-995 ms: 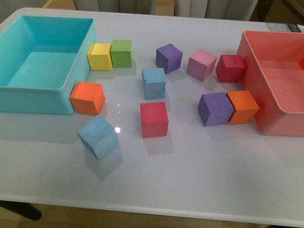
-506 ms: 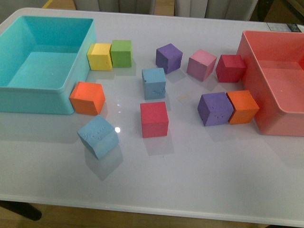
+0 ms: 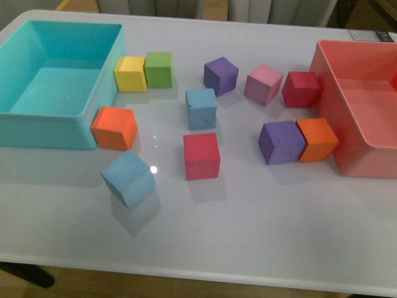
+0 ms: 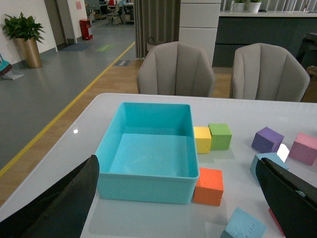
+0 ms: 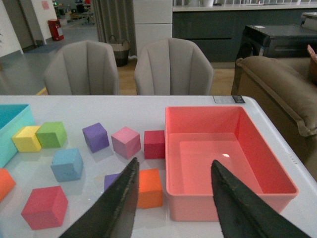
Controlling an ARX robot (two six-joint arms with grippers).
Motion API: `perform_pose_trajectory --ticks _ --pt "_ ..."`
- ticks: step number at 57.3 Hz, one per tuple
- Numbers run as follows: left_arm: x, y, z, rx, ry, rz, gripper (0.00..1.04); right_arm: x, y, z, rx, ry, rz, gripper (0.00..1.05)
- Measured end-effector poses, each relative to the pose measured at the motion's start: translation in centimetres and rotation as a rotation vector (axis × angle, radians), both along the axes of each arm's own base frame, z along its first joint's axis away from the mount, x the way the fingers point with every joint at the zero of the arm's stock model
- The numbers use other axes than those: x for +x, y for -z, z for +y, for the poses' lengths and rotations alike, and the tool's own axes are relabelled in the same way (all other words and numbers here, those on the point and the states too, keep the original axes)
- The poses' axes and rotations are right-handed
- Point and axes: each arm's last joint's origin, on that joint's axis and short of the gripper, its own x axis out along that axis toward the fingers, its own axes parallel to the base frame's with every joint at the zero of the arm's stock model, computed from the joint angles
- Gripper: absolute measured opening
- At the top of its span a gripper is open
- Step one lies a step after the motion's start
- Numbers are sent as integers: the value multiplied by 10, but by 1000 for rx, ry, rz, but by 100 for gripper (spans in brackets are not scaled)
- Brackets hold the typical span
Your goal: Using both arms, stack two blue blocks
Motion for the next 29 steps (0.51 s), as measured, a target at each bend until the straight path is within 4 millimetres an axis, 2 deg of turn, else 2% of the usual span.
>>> perform_pose_trajectory --ticks 1,7,16,29 --pt "0 0 0 -2 -3 9 96 0 0 0 0 0 0 51" --pt "8 -4 -6 2 -18 388 96 0 0 0 0 1 -1 71" --pt "46 -7 -22 37 55 493 96 0 0 0 0 0 -2 96" --pt "99 21 -46 88 115 566 96 0 0 0 0 0 -2 96"
